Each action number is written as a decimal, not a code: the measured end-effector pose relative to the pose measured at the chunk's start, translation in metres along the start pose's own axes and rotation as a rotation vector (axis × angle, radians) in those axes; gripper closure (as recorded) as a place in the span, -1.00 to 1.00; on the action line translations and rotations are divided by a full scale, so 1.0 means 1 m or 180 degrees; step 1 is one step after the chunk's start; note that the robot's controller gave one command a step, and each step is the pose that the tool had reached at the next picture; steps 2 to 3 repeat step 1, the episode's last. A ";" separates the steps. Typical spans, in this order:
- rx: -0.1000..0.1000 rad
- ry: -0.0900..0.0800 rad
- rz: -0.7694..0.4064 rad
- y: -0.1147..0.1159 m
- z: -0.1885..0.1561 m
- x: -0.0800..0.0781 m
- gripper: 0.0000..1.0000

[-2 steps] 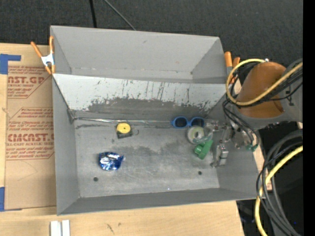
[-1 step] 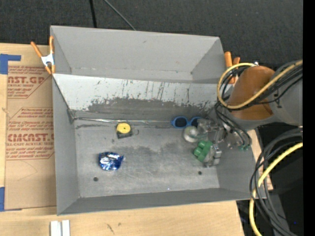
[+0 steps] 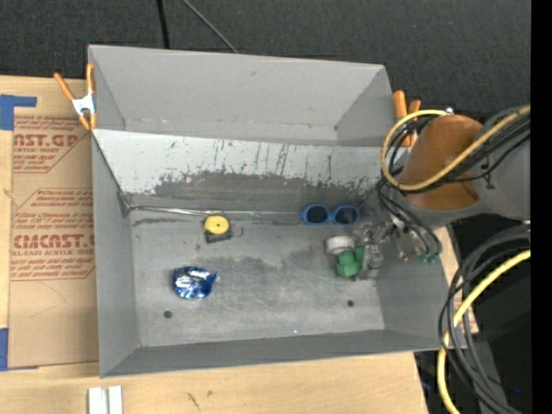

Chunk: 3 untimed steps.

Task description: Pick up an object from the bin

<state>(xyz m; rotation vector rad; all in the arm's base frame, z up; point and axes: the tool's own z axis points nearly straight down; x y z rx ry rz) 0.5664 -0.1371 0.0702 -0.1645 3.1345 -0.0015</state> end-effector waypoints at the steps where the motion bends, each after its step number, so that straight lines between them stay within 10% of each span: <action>1: 0.0010 -0.0022 0.0123 0.000 -0.188 0.032 1.00; 3: 0.0010 -0.0022 0.0123 0.000 -0.188 0.032 1.00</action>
Offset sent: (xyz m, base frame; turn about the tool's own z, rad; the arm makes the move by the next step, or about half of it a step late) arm -0.0341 -0.0034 0.1835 0.0390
